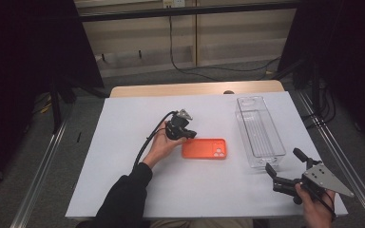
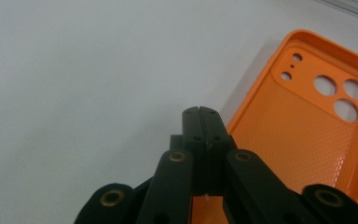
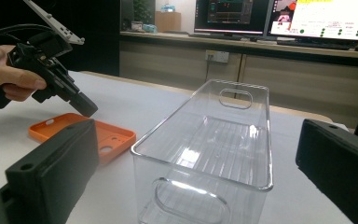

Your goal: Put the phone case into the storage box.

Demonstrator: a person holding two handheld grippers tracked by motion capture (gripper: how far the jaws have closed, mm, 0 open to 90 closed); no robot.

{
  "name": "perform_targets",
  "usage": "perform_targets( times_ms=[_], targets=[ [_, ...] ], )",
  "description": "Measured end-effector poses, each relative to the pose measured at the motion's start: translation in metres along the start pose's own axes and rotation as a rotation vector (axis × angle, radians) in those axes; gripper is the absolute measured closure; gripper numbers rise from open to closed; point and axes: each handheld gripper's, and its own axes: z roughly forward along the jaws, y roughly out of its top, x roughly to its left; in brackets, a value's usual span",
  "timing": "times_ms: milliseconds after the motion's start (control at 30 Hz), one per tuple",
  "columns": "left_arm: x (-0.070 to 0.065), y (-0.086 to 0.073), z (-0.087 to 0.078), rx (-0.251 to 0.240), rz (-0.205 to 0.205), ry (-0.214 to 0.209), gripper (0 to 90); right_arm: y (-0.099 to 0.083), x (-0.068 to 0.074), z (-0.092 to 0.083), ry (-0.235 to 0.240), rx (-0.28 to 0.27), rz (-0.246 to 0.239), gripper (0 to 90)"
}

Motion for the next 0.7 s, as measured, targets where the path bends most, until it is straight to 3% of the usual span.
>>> perform_targets(
  times_ms=[133, 467, 700],
  targets=[
    [-0.002, -0.002, -0.002, 0.011, 0.013, -0.001, 90.0, 0.000, 0.000, 0.000, 0.003, 0.000, 0.000, 0.0],
    [-0.009, -0.011, -0.008, -0.016, 0.019, -0.007, 90.0, 0.000, 0.000, 0.000, 0.003, 0.000, -0.003, 0.0],
    [-0.015, -0.012, -0.012, 0.012, 0.034, 0.002, 90.0, 0.000, 0.000, 0.000, 0.003, 0.000, -0.002, 0.0]
  ],
)
